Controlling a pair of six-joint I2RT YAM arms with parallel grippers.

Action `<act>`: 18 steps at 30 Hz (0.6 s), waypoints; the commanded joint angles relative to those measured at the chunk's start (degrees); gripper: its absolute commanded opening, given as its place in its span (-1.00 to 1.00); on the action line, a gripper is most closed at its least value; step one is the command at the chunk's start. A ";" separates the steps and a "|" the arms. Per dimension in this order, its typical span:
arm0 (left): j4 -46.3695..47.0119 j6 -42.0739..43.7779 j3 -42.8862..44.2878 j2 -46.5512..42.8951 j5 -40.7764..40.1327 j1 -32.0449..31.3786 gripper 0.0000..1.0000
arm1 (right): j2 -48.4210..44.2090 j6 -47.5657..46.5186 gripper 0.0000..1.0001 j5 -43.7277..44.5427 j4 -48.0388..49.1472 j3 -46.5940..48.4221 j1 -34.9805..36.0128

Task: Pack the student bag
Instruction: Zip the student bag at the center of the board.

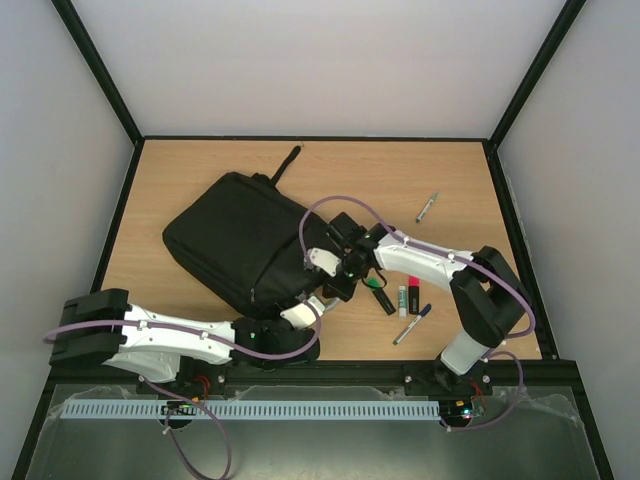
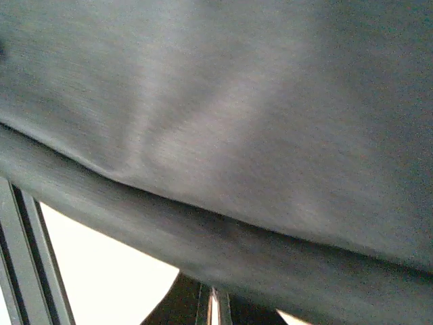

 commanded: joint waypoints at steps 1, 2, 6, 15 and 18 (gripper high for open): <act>1.78 1.22 -0.51 -2.46 1.58 -0.13 -0.95 | 2.46 -3.51 -0.98 0.21 -3.56 0.98 -5.33; 1.80 1.33 -0.46 -2.35 1.79 -0.13 -0.95 | 3.12 -3.88 -0.98 0.57 -3.56 1.16 -5.84; 1.72 1.59 -0.15 -1.61 2.30 -0.60 -0.95 | 5.82 -5.69 -0.98 1.30 -3.44 2.13 -9.33; 1.80 2.35 0.12 -1.05 3.32 -1.83 -0.95 | 11.75 -8.18 -0.98 1.11 -2.99 6.65 -17.97; 1.84 2.65 0.12 -1.23 3.66 -1.98 -0.95 | 13.27 -8.73 -0.98 1.05 -2.98 8.08 -20.78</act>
